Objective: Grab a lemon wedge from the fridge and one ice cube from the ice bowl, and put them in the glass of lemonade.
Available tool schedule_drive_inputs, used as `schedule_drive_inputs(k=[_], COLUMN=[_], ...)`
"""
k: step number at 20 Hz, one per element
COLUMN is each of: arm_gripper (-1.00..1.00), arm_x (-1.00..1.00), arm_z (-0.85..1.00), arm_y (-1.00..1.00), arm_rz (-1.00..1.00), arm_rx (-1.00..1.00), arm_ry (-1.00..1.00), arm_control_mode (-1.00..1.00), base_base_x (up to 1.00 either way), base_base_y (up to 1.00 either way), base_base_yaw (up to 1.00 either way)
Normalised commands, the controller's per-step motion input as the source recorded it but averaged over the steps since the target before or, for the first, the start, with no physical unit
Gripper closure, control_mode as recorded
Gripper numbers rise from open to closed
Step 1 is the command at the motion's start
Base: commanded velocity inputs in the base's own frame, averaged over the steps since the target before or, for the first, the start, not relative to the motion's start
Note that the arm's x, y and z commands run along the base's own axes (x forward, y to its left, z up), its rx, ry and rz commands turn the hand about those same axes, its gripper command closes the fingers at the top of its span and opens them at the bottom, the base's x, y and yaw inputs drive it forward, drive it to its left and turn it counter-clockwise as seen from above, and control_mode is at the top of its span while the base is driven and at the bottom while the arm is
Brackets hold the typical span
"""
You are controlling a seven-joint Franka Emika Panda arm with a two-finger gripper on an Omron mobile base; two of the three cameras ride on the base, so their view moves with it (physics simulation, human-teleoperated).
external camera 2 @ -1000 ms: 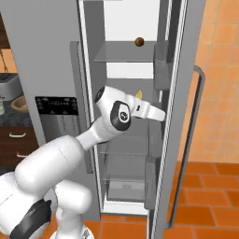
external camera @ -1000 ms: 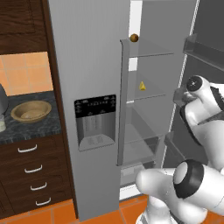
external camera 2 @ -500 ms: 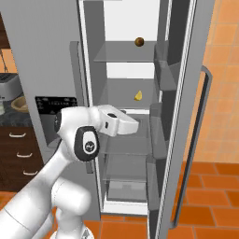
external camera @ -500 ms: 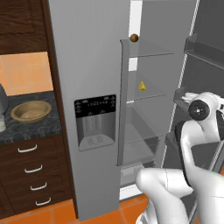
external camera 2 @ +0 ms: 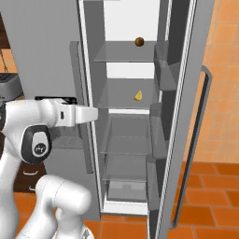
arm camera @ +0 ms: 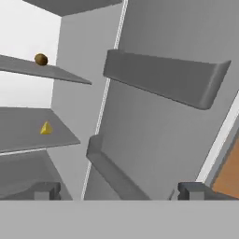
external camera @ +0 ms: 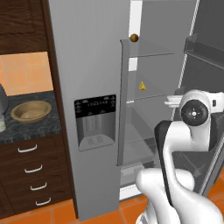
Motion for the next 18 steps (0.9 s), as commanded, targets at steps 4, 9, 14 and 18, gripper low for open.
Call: schedule_drive_inputs(k=[4, 9, 14, 18], arm_gripper=[-1.0, -1.0, -1.0, -1.0], arm_x=[-0.18, -0.37, -0.24, -0.18], arm_z=[-0.01, -0.54, -0.65, -0.73], arm_y=[0.31, 0.08, 0.94, 0.76], arm_rz=[0.45, 0.5, 0.05, 0.0], arm_rx=[-0.02, 0.0, -0.07, -0.04], arm_ry=[0.01, -0.02, 0.05, 0.08], arm_control_mode=[-1.0, -1.0, -1.0, -1.0], base_base_x=[0.0, 0.0, 0.0, 0.0], base_base_y=[0.0, 0.0, 0.0, 0.0], base_base_yaw=[0.0, 0.0, 0.0, 0.0])
